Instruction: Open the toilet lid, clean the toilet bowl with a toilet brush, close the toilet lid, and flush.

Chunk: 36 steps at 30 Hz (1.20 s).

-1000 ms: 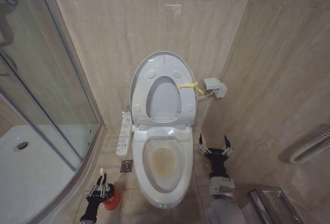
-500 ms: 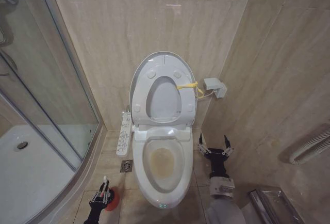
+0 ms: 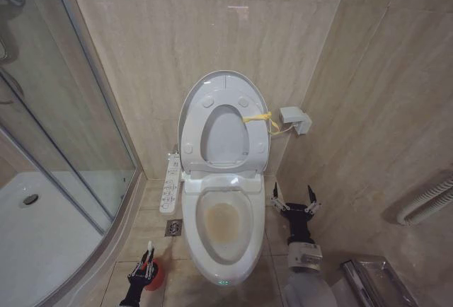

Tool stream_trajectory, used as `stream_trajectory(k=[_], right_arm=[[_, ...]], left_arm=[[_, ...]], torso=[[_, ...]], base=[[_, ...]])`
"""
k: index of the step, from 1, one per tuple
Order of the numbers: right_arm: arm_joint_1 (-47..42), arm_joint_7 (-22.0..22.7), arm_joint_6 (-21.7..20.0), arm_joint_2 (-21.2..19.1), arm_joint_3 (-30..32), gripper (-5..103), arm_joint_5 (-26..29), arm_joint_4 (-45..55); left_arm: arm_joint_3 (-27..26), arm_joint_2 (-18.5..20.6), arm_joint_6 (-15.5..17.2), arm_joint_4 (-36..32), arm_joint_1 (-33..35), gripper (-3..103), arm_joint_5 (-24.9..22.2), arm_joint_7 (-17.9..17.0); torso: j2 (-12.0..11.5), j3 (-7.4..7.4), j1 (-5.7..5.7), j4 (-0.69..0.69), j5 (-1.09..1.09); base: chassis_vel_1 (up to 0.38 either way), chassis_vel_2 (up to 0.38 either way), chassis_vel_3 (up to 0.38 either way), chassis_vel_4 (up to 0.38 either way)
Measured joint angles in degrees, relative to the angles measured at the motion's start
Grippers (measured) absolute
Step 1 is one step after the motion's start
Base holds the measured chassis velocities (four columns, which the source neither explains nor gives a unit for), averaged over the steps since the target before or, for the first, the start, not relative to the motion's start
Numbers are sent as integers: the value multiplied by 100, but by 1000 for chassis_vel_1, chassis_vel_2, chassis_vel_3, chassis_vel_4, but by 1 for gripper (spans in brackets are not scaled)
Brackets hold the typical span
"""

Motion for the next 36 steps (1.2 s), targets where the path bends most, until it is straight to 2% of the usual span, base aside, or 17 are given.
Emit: stream_trajectory(k=[2,3,10,11,14,17,18,19,21,24,25,26,28,29,32,33,36], right_arm=[[0,0,0,0,0,100,0,1],[0,0,0,0,0,100,0,0],[0,0,0,0,0,100,0,1],[0,0,0,0,0,100,0,0],[0,0,0,0,0,100,0,0],[0,0,0,0,0,100,0,0],[0,0,0,0,0,100,0,0],[0,0,0,0,0,100,0,0],[0,0,0,0,0,100,0,0],[0,0,0,0,0,100,0,1],[0,0,0,0,0,100,0,0],[0,0,0,0,0,100,0,0],[0,0,0,0,0,100,0,0],[0,0,0,0,0,100,0,0],[0,0,0,1,-1,100,0,0],[0,0,0,1,-1,100,0,0],[0,0,0,0,0,100,0,0]], left_arm=[[-19,5,10,-33,30,15,14,0],[-49,17,35,-83,72,26,16,-26],[-179,82,97,-442,286,26,26,-102],[-201,84,102,-536,328,53,32,-105],[-252,91,117,-841,480,53,45,-129],[-357,127,200,-1588,839,53,47,-222],[-357,127,200,-1588,839,53,47,-222],[-406,143,267,-1942,1004,80,48,-289],[-445,154,325,-2205,1125,80,67,-357],[-653,202,654,-3216,1644,80,389,-692],[-691,214,712,-3470,1782,100,428,-748],[-691,214,712,-3470,1782,100,428,-748],[-795,232,819,-4038,2095,100,459,-809],[-795,232,819,-4038,2095,100,459,-809],[-996,249,974,-4977,2540,100,412,-828],[-996,249,974,-4977,2540,100,412,-828],[-1214,262,1173,-5793,2835,100,220,-806]], torso=[[0,0,0,0,0],[0,0,0,0,0],[0,0,0,0,0],[0,0,0,0,0],[0,0,0,0,-1],[0,0,0,0,0],[0,0,0,0,0],[0,0,0,0,0],[0,0,0,0,0],[0,0,0,0,1],[0,0,0,1,0],[0,0,0,1,0],[0,0,0,0,0],[0,0,0,0,0],[0,0,0,1,0],[0,0,0,1,0],[0,0,0,0,0]], base=[[0,0,0,0],[0,0,0,0],[0,0,0,0],[0,0,0,0],[0,0,0,0],[0,0,0,0],[0,0,0,0],[0,0,0,0],[0,0,0,0],[0,0,0,0],[0,0,0,0],[0,0,0,0],[0,0,0,0],[0,0,0,0],[0,0,0,0],[0,0,0,0],[0,0,0,0]])
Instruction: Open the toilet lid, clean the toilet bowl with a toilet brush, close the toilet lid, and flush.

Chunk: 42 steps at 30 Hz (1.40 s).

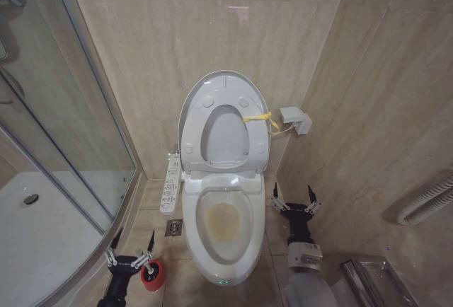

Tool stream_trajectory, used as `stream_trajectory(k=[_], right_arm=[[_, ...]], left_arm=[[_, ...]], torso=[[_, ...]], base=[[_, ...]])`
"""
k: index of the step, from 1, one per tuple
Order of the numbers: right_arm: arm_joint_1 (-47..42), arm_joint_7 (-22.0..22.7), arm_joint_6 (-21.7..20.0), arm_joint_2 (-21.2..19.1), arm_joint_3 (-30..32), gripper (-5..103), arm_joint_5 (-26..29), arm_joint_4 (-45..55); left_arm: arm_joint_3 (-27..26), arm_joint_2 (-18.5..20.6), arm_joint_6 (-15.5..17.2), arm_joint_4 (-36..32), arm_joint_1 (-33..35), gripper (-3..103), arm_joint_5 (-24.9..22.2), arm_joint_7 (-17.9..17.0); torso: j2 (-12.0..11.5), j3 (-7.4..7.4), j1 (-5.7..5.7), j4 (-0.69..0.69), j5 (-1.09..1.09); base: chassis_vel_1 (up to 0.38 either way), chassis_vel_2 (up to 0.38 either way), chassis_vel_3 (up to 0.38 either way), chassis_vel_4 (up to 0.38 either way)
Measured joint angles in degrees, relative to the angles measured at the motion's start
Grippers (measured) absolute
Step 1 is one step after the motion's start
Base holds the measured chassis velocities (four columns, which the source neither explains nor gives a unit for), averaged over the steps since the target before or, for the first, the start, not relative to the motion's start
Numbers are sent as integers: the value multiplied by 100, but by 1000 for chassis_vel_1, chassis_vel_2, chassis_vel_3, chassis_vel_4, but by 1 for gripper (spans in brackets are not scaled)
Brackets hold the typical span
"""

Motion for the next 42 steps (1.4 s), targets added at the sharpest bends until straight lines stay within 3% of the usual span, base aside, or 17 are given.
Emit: stream_trajectory(k=[6,11,12,16,20,29,42], right_arm=[[0,1,0,0,0,100,0,0],[0,0,0,0,0,100,0,0],[0,0,0,0,0,100,0,0],[0,0,0,0,0,100,0,0],[0,0,0,0,0,100,0,0],[0,0,0,0,0,100,0,0],[0,0,0,0,0,100,0,0]], left_arm=[[-180,16,348,-742,291,100,-374,14],[-269,21,939,-1414,603,100,-623,30],[-269,21,939,-1414,603,100,-623,30],[-216,-48,1483,-1707,609,100,-867,-23],[-123,-87,1714,-1825,597,100,-868,-105],[65,-164,1626,-1553,594,100,-281,-535],[-99,-116,1413,-1438,626,100,-226,-615]], torso=[[0,0,0,0,0],[0,0,0,1,1],[0,0,0,1,1],[0,0,0,0,0],[0,0,0,0,1],[0,0,0,0,-1],[0,0,0,0,0]], base=[[0,0,0,0],[0,0,0,0],[0,0,0,0],[0,0,0,0],[0,0,0,0],[0,0,0,0],[0,0,0,0]])
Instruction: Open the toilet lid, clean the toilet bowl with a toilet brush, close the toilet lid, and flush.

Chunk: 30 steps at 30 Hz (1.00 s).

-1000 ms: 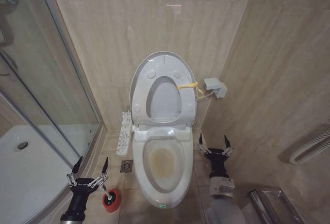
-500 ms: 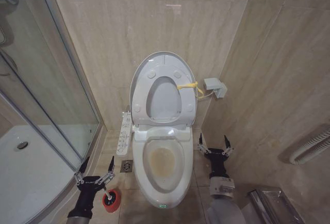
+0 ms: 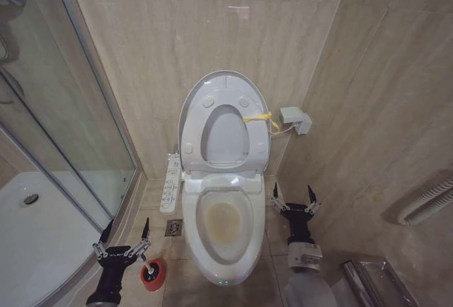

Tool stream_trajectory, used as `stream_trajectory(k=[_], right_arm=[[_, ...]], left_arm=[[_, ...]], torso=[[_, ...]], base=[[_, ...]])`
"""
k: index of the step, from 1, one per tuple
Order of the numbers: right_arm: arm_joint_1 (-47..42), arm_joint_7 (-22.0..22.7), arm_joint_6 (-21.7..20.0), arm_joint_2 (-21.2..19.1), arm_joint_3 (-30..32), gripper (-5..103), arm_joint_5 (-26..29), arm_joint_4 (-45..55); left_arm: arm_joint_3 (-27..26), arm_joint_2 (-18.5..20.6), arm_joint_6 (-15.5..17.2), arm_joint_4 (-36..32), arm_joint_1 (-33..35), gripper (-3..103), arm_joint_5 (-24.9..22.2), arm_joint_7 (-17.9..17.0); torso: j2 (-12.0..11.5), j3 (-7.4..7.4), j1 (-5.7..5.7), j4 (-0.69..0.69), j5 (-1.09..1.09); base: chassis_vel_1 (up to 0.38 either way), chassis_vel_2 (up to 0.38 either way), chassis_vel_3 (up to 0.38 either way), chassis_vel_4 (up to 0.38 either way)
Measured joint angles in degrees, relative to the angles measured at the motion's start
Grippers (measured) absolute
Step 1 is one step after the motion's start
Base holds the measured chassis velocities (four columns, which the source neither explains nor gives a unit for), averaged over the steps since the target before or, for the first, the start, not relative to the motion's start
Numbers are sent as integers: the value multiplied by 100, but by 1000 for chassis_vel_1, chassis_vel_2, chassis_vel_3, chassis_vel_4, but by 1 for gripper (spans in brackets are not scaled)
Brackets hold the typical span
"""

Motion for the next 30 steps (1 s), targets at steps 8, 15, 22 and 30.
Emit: stream_trajectory(k=[8,15,22,30], right_arm=[[0,0,0,0,0,100,0,0],[0,0,0,0,0,100,0,0],[0,0,0,0,0,100,0,0],[0,0,0,0,0,100,0,0]], left_arm=[[-19,39,-46,50,-56,100,-16,35],[-54,59,-67,142,-112,100,47,29],[-56,61,-62,144,-113,100,55,25],[-57,62,-58,144,-113,100,57,23]], torso=[[0,0,0,0,0],[0,0,0,0,0],[0,0,0,0,0],[0,0,0,0,0]], base=[[0,0,0,0],[0,0,0,0],[0,0,0,0],[0,0,0,0]])
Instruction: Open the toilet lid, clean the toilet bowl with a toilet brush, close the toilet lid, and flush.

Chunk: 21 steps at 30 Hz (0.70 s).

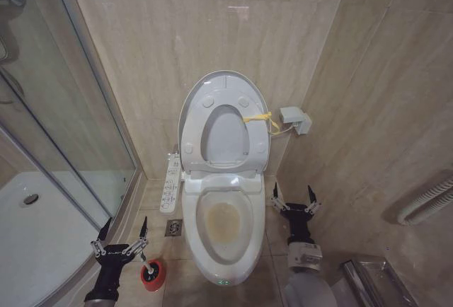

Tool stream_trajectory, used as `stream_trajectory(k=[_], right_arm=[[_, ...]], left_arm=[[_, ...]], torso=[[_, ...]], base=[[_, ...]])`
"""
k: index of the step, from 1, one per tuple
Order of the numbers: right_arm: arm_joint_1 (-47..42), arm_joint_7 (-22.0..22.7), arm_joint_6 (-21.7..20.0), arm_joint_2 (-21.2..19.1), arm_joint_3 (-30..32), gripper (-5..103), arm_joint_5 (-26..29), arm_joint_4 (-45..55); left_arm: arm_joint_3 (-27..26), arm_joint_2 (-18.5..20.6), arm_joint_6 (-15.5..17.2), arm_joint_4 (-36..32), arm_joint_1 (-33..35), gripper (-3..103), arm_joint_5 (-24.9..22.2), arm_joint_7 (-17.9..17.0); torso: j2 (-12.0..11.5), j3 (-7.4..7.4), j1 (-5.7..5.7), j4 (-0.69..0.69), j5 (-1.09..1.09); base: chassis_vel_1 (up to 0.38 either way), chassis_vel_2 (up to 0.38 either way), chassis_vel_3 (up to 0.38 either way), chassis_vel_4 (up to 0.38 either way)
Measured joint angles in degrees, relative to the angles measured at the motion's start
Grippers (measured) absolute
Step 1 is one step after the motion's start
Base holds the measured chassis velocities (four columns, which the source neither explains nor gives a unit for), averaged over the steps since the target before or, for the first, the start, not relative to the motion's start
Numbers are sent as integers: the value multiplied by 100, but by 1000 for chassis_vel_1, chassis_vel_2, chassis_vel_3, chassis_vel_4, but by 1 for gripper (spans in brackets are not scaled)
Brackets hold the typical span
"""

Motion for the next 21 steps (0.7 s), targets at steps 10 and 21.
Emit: stream_trajectory(k=[10,21], right_arm=[[0,0,0,0,0,100,0,0],[0,0,0,0,0,100,0,0]], left_arm=[[1,0,4,0,1,100,1,0],[1,-1,8,-2,1,100,1,1]], torso=[[0,0,0,0,0],[0,0,0,0,0]], base=[[0,0,0,0],[0,0,0,0]])
